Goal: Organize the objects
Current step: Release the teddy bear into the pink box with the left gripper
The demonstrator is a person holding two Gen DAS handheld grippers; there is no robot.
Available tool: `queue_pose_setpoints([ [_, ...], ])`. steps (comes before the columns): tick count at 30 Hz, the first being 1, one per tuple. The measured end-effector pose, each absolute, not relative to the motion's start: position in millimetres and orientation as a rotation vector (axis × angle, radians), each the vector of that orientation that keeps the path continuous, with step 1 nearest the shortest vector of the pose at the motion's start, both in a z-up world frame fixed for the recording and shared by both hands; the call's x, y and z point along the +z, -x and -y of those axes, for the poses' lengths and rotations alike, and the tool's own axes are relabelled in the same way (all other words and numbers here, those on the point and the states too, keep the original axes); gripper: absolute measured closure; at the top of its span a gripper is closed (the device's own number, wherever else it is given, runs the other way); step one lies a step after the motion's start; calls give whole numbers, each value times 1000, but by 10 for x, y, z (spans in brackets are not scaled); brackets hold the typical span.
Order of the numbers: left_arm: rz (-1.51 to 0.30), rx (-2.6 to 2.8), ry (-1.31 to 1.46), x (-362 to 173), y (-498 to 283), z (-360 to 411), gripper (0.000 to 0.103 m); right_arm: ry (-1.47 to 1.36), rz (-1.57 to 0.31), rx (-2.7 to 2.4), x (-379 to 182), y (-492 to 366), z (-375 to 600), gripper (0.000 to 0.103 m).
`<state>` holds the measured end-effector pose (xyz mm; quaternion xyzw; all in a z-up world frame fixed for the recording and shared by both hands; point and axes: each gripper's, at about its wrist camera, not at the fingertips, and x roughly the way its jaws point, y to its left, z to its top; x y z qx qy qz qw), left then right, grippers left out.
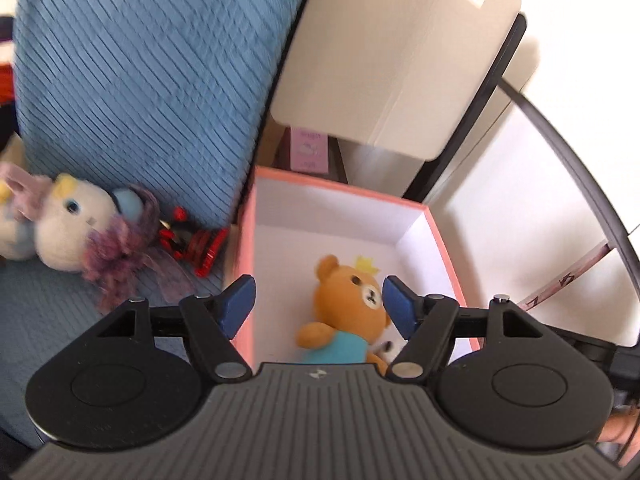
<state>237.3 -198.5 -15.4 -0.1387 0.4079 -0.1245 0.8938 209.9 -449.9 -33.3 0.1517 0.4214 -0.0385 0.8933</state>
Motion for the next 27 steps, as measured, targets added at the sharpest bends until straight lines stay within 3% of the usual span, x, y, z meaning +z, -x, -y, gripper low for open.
queue_pose_setpoints([
  [14, -708, -278, 303, 419, -1651, 1304, 28, -263, -805, -14, 282, -1491, 3707, 28],
  [27, -650, -272, 309, 343, -1208, 717, 28, -209, -783, 71, 173, -1074, 2947, 28],
])
